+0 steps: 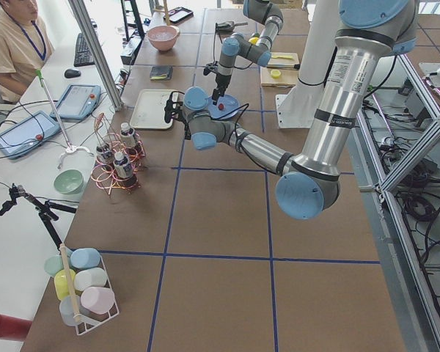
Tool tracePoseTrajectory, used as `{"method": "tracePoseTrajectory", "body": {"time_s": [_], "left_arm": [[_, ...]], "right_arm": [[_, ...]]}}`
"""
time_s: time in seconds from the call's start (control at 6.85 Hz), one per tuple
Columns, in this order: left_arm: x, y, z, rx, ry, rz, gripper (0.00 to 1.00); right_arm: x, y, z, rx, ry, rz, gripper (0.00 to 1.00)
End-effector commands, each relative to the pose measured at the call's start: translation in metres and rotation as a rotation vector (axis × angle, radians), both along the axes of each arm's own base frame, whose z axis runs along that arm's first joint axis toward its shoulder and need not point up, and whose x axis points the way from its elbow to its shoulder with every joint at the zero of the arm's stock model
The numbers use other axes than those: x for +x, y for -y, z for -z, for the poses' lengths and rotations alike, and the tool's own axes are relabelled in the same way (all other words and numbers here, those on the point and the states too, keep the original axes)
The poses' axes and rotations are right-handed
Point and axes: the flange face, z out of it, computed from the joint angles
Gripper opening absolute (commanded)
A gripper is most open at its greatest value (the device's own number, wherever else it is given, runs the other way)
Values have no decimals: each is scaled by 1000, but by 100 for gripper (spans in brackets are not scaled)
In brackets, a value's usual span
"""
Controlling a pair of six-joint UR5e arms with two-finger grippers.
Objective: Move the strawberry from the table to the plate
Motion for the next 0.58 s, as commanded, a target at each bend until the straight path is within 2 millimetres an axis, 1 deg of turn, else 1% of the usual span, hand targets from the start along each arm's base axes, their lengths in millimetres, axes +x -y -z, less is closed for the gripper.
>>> {"method": "tracePoseTrajectory", "body": {"time_s": [0.0, 0.15, 0.29, 0.44], "left_arm": [[-4, 2, -3, 44, 20, -8, 88], [-15, 4, -20, 89, 60, -14, 88], [-32, 10, -36, 128, 98, -9, 88], [-61, 12, -67, 189, 164, -6, 97]], "right_arm": [[122, 2, -19, 20, 31, 54, 100], [171, 8, -54, 86, -3, 124, 100], [209, 23, -100, 104, -55, 179, 100], [253, 44, -128, 119, -76, 222, 100]]}}
